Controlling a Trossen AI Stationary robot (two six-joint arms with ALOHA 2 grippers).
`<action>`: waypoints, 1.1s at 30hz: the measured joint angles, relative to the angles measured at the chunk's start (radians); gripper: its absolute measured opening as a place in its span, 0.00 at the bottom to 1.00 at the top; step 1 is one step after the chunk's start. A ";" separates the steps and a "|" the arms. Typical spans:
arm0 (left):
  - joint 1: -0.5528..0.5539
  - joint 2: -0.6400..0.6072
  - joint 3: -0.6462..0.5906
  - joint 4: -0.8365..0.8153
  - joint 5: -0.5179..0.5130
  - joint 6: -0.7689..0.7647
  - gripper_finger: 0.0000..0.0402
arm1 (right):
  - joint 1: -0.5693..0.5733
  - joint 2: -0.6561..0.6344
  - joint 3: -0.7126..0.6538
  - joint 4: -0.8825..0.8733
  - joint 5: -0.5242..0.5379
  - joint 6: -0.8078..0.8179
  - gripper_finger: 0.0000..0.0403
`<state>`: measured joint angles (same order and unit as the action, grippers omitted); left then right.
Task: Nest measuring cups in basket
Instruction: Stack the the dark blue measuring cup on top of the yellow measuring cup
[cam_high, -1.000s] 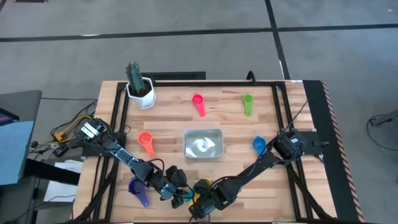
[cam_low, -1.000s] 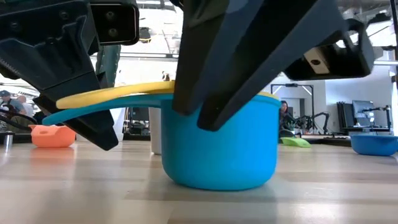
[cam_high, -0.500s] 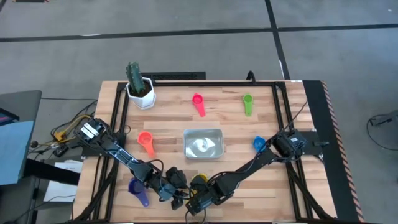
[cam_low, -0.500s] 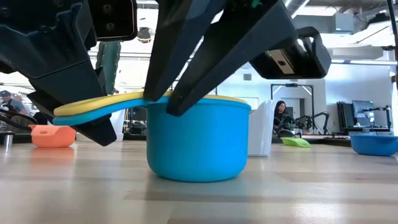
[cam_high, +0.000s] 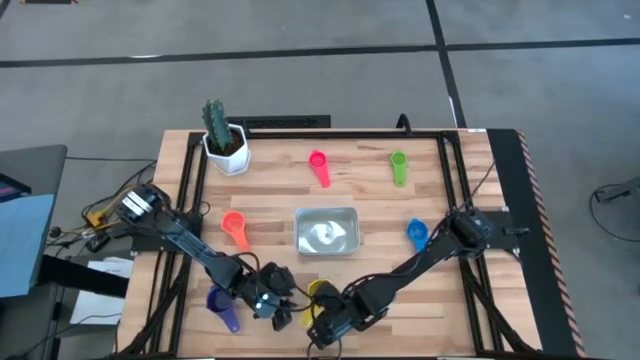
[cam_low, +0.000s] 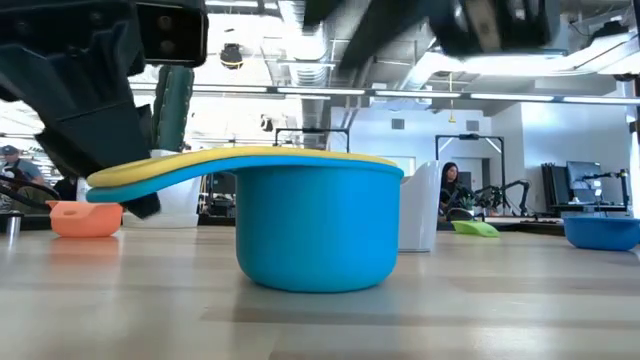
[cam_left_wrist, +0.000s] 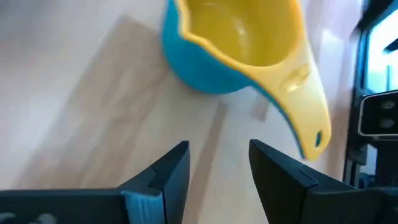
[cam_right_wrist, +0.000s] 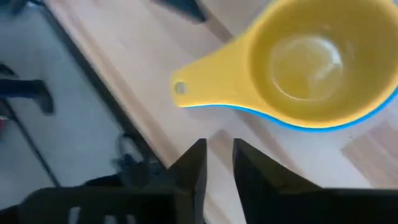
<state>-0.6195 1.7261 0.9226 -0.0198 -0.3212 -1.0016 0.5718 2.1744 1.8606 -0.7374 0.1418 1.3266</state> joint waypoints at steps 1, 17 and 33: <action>0.001 -0.029 0.000 -0.071 -0.006 -0.014 0.38 | 0.000 -0.015 0.001 -0.004 0.015 -0.003 0.29; -0.221 -0.482 0.000 -0.952 -0.129 -0.645 0.38 | -0.006 -0.223 0.000 -0.224 0.225 -0.077 0.59; -0.400 -0.465 -0.101 -0.909 0.102 -0.934 0.38 | -0.032 -0.223 -0.001 -0.191 0.148 -0.136 0.59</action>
<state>-1.0194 1.2607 0.8221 -0.9291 -0.2194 -1.9358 0.5395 1.9513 1.8601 -0.9284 0.2899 1.1906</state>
